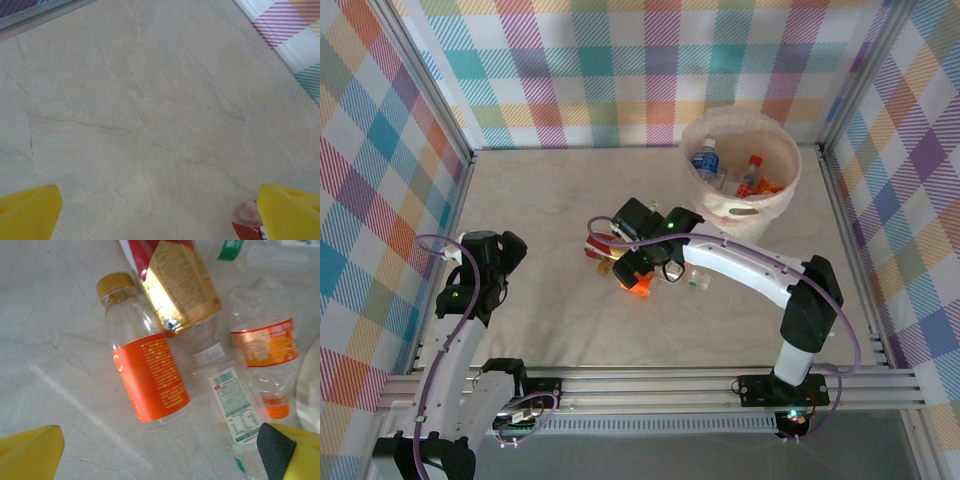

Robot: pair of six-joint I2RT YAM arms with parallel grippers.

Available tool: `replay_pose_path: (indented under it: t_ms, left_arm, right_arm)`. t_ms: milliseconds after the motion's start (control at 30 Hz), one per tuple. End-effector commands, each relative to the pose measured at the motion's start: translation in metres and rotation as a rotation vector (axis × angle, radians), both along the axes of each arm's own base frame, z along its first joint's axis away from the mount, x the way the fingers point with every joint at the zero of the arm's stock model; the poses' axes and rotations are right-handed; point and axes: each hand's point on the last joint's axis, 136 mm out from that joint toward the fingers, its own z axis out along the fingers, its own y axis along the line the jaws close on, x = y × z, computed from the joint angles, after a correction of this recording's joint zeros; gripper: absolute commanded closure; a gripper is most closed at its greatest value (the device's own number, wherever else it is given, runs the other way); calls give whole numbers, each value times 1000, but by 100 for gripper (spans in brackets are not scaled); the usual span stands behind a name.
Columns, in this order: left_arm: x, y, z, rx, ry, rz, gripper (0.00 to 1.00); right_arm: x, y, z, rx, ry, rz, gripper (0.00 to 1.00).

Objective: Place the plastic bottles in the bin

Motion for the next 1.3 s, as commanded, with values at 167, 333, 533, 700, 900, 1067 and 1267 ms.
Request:
replay_pose_path:
  t_ms: [167,333,533,700,900,1067,1267]
  left_arm:
    - [-1,3,0,-4,-20,17,0]
    - [0,3,-1,-7,-21,18,0]
    - [0,4,-2,-3,-16,20,0]
    - [0,4,-3,-2,-15,19,0]
    - [0,4,-3,-2,-14,21,0]
    - [-1,4,-4,-1,-12,22,0]
    - [0,4,-5,0,-9,21,0]
  right_arm:
    - [-8,11,-29,-27,70,20,0]
    - [-6,15,-46,-60,84,29,1]
    - [-5,20,-64,-100,94,50,1]
    - [-4,26,-76,-133,97,70,2]
    - [-2,33,-87,-152,103,87,3]
    - [-3,38,-92,-161,107,102,4]
    - [-5,41,-100,-172,124,112,6]
